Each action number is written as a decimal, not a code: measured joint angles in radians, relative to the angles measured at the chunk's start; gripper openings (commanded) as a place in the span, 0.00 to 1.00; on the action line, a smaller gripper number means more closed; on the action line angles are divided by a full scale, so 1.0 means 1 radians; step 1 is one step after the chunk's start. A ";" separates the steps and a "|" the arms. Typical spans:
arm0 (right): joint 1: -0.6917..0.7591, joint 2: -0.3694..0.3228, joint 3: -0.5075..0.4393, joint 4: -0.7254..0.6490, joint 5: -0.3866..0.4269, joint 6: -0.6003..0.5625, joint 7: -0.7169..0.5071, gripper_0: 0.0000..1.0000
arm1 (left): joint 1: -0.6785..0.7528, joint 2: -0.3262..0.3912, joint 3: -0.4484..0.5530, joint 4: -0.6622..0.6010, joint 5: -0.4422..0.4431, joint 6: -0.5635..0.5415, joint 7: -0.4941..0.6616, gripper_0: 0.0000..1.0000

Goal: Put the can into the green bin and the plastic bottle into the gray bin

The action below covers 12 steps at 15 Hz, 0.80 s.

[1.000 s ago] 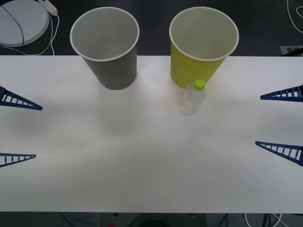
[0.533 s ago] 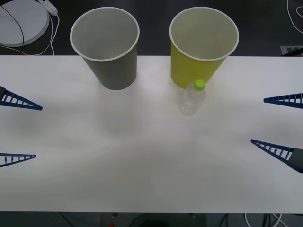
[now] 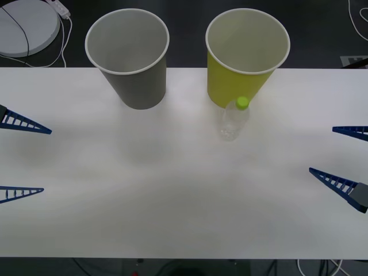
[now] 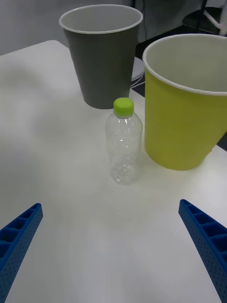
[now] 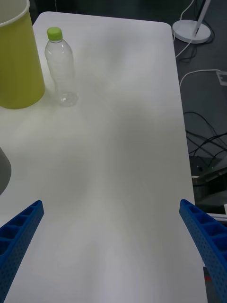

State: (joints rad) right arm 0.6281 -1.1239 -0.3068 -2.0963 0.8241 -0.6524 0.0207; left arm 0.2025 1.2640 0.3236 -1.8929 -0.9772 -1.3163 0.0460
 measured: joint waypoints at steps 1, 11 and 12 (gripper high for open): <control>0.004 0.014 0.000 0.004 0.000 0.004 -0.010 1.00 | 0.000 0.000 0.000 0.000 0.000 0.000 0.000 1.00; -0.008 0.144 0.047 0.051 -0.030 0.005 -0.021 1.00 | 0.000 0.000 0.000 0.000 0.000 0.000 0.000 1.00; -0.014 0.158 0.054 0.051 -0.026 0.005 -0.015 1.00 | 0.000 0.000 0.000 0.000 0.000 0.000 0.000 1.00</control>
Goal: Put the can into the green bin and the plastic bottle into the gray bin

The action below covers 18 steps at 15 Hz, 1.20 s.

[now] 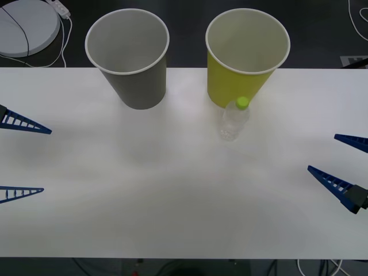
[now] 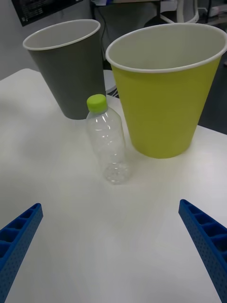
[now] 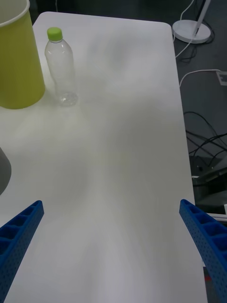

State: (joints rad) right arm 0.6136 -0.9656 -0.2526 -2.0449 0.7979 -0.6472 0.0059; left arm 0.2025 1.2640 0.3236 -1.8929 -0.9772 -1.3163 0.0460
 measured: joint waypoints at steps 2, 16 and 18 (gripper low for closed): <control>-0.016 0.029 0.018 0.000 0.018 0.002 0.011 1.00 | 0.000 0.000 0.000 0.000 0.000 0.000 0.000 1.00; -0.240 0.212 0.208 0.173 0.093 0.013 0.108 1.00 | 0.000 0.000 0.000 0.000 0.000 0.000 0.000 1.00; -0.268 0.235 0.236 0.195 0.095 0.020 0.119 1.00 | 0.000 0.000 0.000 0.000 0.000 0.000 0.000 1.00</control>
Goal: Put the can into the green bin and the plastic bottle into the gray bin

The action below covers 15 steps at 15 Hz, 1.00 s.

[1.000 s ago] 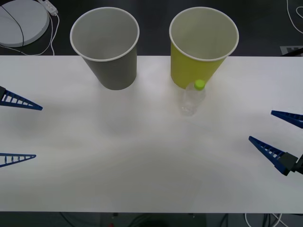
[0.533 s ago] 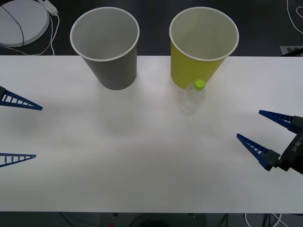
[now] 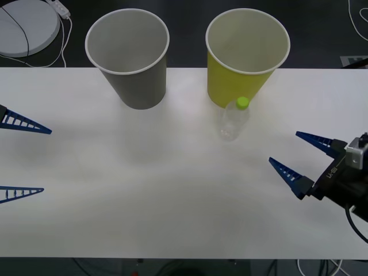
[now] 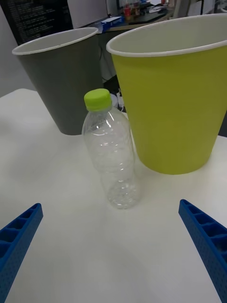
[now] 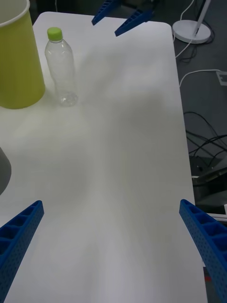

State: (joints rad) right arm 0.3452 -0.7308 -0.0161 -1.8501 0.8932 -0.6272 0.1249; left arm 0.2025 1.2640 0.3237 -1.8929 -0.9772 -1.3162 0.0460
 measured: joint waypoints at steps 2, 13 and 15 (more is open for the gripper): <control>-0.025 0.036 0.016 0.013 0.023 0.010 0.010 1.00 | 0.000 0.000 0.000 0.000 0.000 0.000 0.000 1.00; -0.143 0.136 0.054 0.092 0.157 0.074 0.002 1.00 | 0.000 0.000 0.000 0.000 0.000 0.000 0.000 1.00; -0.154 0.149 0.064 0.093 0.186 0.082 -0.006 1.00 | 0.000 0.000 0.000 0.000 0.000 0.000 0.000 1.00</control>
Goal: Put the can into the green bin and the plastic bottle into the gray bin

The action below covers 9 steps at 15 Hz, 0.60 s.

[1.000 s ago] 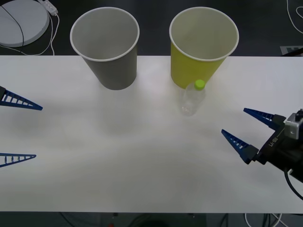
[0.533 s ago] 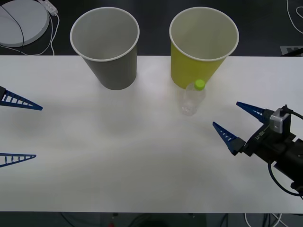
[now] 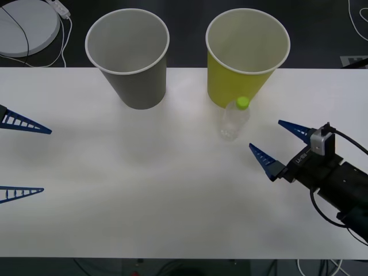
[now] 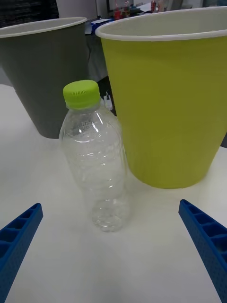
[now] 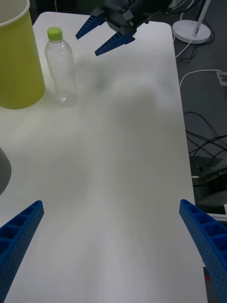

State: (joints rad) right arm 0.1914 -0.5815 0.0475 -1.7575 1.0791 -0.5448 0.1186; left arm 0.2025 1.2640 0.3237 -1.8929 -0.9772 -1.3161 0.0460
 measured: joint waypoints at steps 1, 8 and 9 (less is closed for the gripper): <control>-0.005 0.001 0.010 0.001 0.002 0.008 -0.005 1.00 | 0.000 0.000 0.000 0.000 0.000 0.000 0.000 1.00; -0.047 0.002 0.069 0.001 0.024 0.068 -0.037 1.00 | 0.000 0.000 0.000 0.000 0.000 0.000 0.000 1.00; -0.053 0.003 0.075 0.001 0.031 0.077 -0.043 1.00 | 0.000 0.000 0.000 0.000 0.000 0.000 0.000 1.00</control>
State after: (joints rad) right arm 0.1384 -0.5784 0.1224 -1.7563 1.1100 -0.4679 0.0760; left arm 0.2025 1.2640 0.3237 -1.8929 -0.9772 -1.3161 0.0460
